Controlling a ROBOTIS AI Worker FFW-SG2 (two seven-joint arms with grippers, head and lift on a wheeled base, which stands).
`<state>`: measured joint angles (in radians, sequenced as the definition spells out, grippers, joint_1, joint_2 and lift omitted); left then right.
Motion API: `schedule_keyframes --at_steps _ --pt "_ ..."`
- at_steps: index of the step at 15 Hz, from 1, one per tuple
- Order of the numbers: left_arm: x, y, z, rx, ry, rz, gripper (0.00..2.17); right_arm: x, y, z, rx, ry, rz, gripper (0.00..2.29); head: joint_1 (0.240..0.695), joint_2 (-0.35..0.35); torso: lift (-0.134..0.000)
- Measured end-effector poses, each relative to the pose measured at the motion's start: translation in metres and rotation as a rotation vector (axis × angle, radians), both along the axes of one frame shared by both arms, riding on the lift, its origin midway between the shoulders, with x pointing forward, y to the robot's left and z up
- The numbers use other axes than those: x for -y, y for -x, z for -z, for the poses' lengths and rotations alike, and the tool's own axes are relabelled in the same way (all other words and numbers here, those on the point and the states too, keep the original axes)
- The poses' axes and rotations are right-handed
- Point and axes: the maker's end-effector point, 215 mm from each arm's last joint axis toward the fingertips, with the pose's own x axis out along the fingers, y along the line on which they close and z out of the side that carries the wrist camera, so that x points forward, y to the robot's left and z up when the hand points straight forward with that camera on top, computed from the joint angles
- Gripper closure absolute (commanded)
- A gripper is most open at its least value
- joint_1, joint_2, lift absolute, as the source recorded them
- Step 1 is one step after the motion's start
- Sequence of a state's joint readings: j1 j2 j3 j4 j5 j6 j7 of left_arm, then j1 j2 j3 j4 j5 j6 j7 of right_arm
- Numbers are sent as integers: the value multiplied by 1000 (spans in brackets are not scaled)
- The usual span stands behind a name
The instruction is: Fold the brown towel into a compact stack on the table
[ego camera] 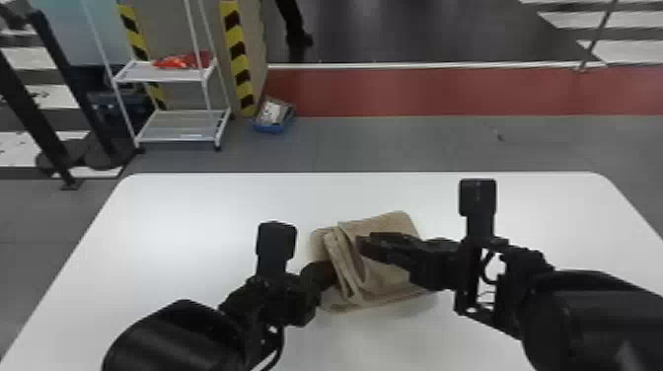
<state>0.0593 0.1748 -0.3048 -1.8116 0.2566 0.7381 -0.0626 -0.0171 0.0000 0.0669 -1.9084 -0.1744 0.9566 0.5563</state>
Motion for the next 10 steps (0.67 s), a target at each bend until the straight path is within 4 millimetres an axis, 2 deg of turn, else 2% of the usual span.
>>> schedule_keyframes --at_steps 1,5,8,10 --pt "0 0 0 1 1 -1 1845 5 7 -5 9 -17 -1 1899 695 31 -125" --pt "0 -2 -2 5 6 -7 1845 44 29 -25 71 -50 54 1953 695 -17 -125" --pt "-2 -3 -3 8 7 -10 1845 82 53 -13 53 -61 113 1949 695 -50 -125" --pt "-1 -4 -4 12 10 -12 1845 100 63 0 16 -61 143 1953 695 -82 -125"
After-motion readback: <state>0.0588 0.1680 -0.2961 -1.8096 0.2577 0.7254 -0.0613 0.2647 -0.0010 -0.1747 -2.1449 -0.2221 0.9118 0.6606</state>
